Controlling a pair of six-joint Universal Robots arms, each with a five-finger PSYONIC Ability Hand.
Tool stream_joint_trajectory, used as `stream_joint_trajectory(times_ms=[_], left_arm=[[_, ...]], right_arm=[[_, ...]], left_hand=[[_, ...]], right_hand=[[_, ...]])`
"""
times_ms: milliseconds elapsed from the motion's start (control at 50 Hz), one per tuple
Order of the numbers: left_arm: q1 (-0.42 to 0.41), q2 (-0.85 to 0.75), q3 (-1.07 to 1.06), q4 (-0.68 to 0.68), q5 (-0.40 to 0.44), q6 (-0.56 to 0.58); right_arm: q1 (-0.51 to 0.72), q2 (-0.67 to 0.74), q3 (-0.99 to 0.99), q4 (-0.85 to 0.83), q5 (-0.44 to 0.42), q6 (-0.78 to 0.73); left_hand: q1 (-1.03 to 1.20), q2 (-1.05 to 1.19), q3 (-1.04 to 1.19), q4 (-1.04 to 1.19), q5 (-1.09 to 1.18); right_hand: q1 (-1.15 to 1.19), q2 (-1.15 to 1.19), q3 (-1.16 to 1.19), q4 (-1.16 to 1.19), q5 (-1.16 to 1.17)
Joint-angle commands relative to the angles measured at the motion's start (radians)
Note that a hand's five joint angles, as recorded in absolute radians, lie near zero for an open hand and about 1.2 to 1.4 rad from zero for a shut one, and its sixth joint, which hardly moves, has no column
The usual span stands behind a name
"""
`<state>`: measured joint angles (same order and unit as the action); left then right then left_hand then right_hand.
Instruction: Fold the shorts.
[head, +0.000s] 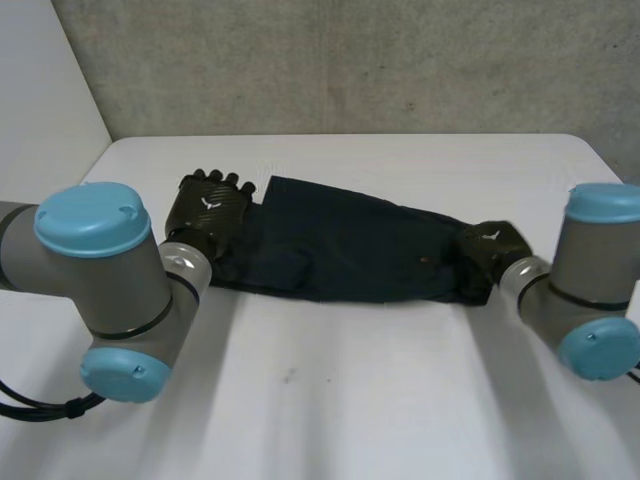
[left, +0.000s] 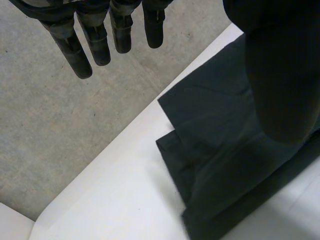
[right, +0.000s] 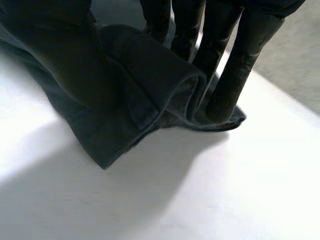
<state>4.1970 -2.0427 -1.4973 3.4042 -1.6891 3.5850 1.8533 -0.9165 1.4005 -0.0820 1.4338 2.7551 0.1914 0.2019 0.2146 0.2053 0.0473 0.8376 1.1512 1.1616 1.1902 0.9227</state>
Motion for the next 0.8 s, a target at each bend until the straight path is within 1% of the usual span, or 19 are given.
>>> stream_joint_trajectory(times_ms=[20, 100, 160, 220, 300, 320, 380, 400, 460, 480, 540, 600, 620, 660, 680, 700, 760, 780, 800], left_arm=[[0.001, 0.082, -0.067, 0.001, 0.005, 0.001], [0.008, 0.130, -0.099, 0.001, 0.005, 0.000], [0.017, 0.159, -0.118, 0.001, 0.008, 0.000], [0.026, 0.183, -0.138, 0.003, 0.008, 0.000], [0.026, 0.190, -0.144, 0.004, 0.008, 0.000], [0.026, 0.188, -0.143, 0.006, 0.006, 0.000], [0.028, 0.188, -0.138, 0.009, 0.006, -0.002], [0.028, 0.188, -0.132, 0.013, 0.005, -0.002], [0.029, 0.187, -0.124, 0.020, 0.005, -0.003], [0.029, 0.187, -0.120, 0.024, 0.005, -0.003], [0.029, 0.185, -0.107, 0.030, 0.003, -0.003], [0.026, 0.185, -0.083, 0.032, 0.002, -0.005], [0.026, 0.184, -0.074, 0.033, 0.002, -0.005], [0.023, 0.174, -0.041, 0.032, 0.002, -0.017], [0.021, 0.171, -0.028, 0.032, 0.002, -0.025], [0.021, 0.170, -0.014, 0.032, 0.002, -0.034], [0.018, 0.142, 0.051, 0.027, 0.002, -0.089], [0.018, 0.135, 0.070, 0.024, 0.002, -0.104], [0.015, 0.118, 0.110, 0.018, 0.003, -0.132]], right_arm=[[-0.104, -0.186, 0.037, 0.102, -0.007, -0.185], [-0.152, -0.211, 0.009, 0.179, 0.002, -0.380], [-0.152, -0.211, -0.044, 0.221, 0.010, -0.562], [-0.144, -0.203, -0.090, 0.235, 0.010, -0.669], [-0.040, -0.176, -0.161, 0.234, -0.012, -0.785], [0.025, -0.147, -0.202, 0.222, -0.022, -0.813], [0.124, -0.087, -0.277, 0.191, -0.061, -0.845], [0.183, -0.052, -0.310, 0.174, -0.094, -0.860], [0.257, -0.006, -0.340, 0.166, -0.170, -0.877], [0.295, 0.020, -0.344, 0.163, -0.234, -0.884], [0.343, 0.074, -0.342, 0.171, -0.367, -0.879], [0.359, 0.099, -0.339, 0.176, -0.440, -0.864], [0.362, 0.105, -0.336, 0.177, -0.461, -0.852], [0.363, 0.101, -0.344, 0.177, -0.437, -0.815], [0.363, 0.094, -0.351, 0.179, -0.403, -0.778], [0.360, 0.079, -0.365, 0.173, -0.332, -0.694], [0.359, 0.033, -0.394, 0.169, -0.231, -0.498], [0.351, 0.007, -0.397, 0.163, -0.207, -0.351], [0.346, -0.007, -0.397, 0.160, -0.208, -0.277]], left_hand=[[-0.017, -0.027, -0.040, -0.031, -0.047], [-0.017, -0.027, -0.040, -0.031, -0.047], [-0.017, -0.027, -0.040, -0.031, -0.047], [-0.017, -0.027, -0.040, -0.031, -0.047], [-0.017, -0.027, -0.040, -0.031, -0.047], [-0.017, -0.027, -0.040, -0.031, -0.047], [-0.017, -0.027, -0.040, -0.031, -0.047], [-0.017, -0.027, -0.040, -0.031, -0.047], [-0.017, -0.027, -0.040, -0.031, -0.047], [-0.017, -0.027, -0.040, -0.031, -0.047], [-0.017, -0.027, -0.040, -0.031, -0.047], [-0.017, -0.027, -0.040, -0.031, -0.047], [-0.017, -0.027, -0.040, -0.031, -0.047], [-0.017, -0.027, -0.040, -0.031, -0.047], [-0.017, -0.027, -0.040, -0.031, -0.047], [-0.017, -0.027, -0.040, -0.031, -0.047], [-0.017, -0.027, -0.040, -0.031, -0.047], [-0.017, -0.027, -0.040, -0.031, -0.047], [-0.016, -0.027, -0.039, -0.030, -0.047]], right_hand=[[0.559, 0.245, 0.235, 0.206, 0.299], [0.559, 0.245, 0.235, 0.206, 0.299], [0.559, 0.245, 0.235, 0.206, 0.299], [0.559, 0.245, 0.235, 0.206, 0.299], [0.559, 0.245, 0.235, 0.206, 0.299], [0.559, 0.245, 0.235, 0.206, 0.299], [0.559, 0.245, 0.235, 0.206, 0.299], [0.559, 0.245, 0.235, 0.206, 0.299], [0.559, 0.245, 0.235, 0.206, 0.299], [0.559, 0.245, 0.235, 0.206, 0.299], [0.559, 0.245, 0.235, 0.206, 0.299], [0.559, 0.245, 0.235, 0.206, 0.299], [0.284, -0.030, -0.040, -0.069, 0.024], [-0.050, -0.363, -0.373, -0.402, -0.309], [-0.188, -0.501, -0.512, -0.540, -0.447], [-0.352, -0.665, -0.676, -0.704, -0.611], [-0.567, -0.881, -0.891, -0.920, -0.827], [-0.655, -0.968, -0.979, -1.007, -0.915], [-0.663, -0.977, -0.987, -1.016, -0.923]])
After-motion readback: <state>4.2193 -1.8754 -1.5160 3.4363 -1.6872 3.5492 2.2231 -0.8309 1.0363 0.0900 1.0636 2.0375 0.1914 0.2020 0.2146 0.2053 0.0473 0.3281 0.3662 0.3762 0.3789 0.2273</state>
